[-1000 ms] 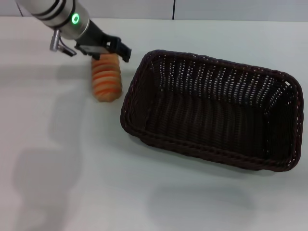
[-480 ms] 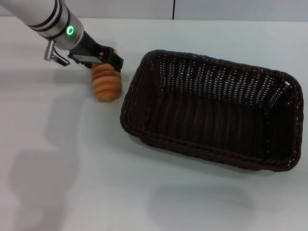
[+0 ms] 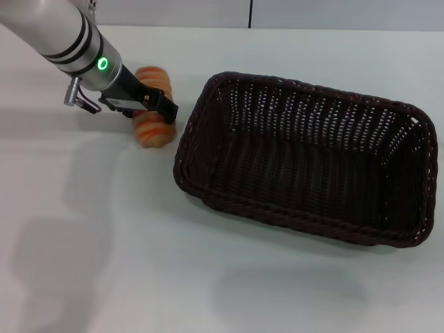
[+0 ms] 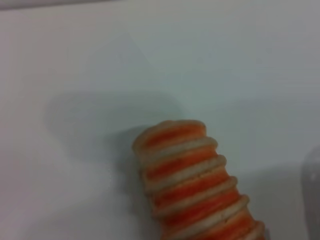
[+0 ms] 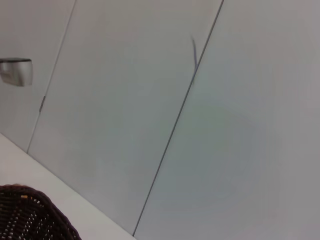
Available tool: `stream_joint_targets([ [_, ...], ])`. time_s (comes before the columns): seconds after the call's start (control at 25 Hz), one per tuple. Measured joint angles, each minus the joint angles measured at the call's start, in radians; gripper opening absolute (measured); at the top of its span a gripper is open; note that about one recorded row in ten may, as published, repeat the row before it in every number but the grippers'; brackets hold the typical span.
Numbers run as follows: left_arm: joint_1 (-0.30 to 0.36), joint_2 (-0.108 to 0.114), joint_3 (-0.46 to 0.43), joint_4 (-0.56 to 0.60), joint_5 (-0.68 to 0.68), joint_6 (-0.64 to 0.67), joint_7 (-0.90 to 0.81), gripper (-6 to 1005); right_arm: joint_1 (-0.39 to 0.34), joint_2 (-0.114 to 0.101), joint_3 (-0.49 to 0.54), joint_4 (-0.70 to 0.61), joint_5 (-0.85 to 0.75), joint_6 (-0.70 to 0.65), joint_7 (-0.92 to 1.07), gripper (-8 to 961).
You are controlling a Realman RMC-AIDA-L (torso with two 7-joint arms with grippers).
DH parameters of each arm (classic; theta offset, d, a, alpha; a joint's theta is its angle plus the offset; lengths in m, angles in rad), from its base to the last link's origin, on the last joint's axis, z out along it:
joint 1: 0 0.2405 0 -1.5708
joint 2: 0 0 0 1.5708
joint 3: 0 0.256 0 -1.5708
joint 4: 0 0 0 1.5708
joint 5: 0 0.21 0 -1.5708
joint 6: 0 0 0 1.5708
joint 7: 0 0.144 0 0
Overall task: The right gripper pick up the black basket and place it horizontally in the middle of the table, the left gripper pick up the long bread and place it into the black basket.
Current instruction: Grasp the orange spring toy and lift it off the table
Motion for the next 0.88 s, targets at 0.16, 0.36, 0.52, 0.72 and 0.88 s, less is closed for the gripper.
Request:
stream_joint_targets([
  [0.16, 0.001, -0.002, 0.000, -0.002, 0.000, -0.001, 0.001, 861, 0.007, 0.000, -0.001, -0.001, 0.000, 0.000, 0.000, 455],
  [0.36, 0.000, -0.001, 0.021, -0.024, 0.000, 0.000, 0.001, 859, 0.012, 0.000, -0.001, -0.003, 0.000, -0.001, 0.000, 455],
  [0.52, 0.001, -0.003, 0.063, -0.024, -0.003, 0.000, 0.002, 828, 0.014, 0.000, -0.005, -0.001, 0.000, -0.002, 0.000, 455],
  [0.72, 0.003, -0.005, 0.093, -0.018, -0.004, 0.000, 0.012, 724, 0.016, 0.000, -0.019, -0.002, 0.000, -0.009, -0.002, 455],
  [0.88, 0.007, -0.008, 0.150, 0.001, -0.006, 0.003, 0.029, 693, 0.017, 0.000, -0.022, -0.005, 0.000, -0.010, -0.003, 455],
])
